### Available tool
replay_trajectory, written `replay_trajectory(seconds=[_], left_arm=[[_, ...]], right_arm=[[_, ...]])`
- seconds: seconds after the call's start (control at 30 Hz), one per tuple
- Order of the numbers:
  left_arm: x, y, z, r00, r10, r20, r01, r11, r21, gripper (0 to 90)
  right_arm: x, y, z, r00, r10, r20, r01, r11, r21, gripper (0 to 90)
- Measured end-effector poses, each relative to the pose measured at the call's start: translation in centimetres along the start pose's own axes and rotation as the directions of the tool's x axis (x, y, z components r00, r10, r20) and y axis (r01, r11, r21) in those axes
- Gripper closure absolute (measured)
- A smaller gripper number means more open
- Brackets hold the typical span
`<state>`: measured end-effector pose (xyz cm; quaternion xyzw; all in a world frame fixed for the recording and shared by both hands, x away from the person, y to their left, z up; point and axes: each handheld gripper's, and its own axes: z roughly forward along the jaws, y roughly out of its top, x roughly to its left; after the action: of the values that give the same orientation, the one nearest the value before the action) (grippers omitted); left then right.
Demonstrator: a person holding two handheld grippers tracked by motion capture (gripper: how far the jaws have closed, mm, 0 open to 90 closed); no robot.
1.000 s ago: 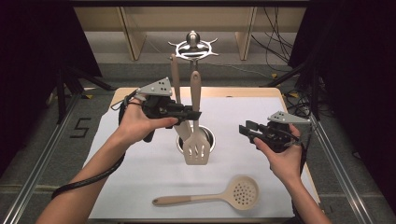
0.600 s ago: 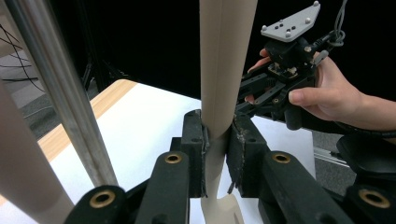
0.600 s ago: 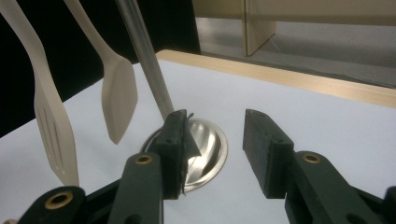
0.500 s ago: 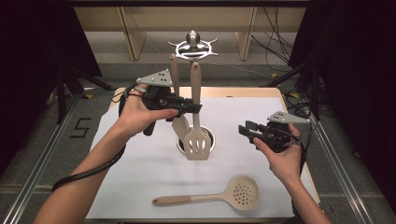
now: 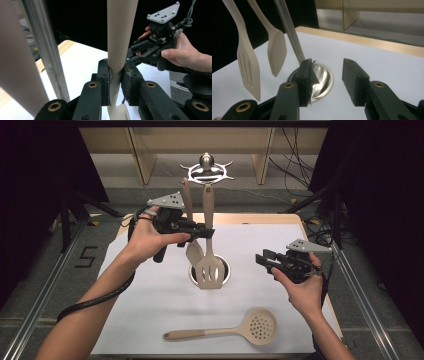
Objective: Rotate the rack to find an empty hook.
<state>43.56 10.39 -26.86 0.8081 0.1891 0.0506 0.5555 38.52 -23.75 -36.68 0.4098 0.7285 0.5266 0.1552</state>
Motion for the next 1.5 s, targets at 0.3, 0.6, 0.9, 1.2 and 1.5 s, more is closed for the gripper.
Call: replay_trajectory(seconds=[0.3,0.6,0.9,1.2,1.5], left_arm=[[0.2,-0.2,0.1,0.9995,-0.005,-0.031,0.005,1.0,0.002,76.6],[-0.6,-0.9,-0.6,0.9948,0.02,-0.1,-0.025,0.9987,-0.044,63.0],[-2.4,-1.7,-3.8,0.9843,0.054,-0.168,-0.078,0.9873,-0.139,58.7],[-3.5,0.5,-5.4,0.9628,0.005,-0.27,-0.088,0.9514,-0.295,89.2],[-3.0,2.4,-5.9,0.936,-0.048,-0.349,-0.093,0.9223,-0.375,89.3]], right_arm=[[0.0,0.0,0.0,1.0,-0.001,0.0,0.001,1.0,0.0,60.6],[-0.1,-0.1,0.1,0.9999,-0.017,0.001,0.017,1.0,0.0,59.6],[0.1,-0.2,0.1,0.9998,0.007,0.018,-0.007,1.0,0.013,59.4],[0.1,0.0,0.1,0.9998,-0.019,0.01,0.019,1.0,0.007,59.4],[0.3,-0.1,0.1,0.9999,0.012,0.001,-0.012,1.0,0.013,59.4]])
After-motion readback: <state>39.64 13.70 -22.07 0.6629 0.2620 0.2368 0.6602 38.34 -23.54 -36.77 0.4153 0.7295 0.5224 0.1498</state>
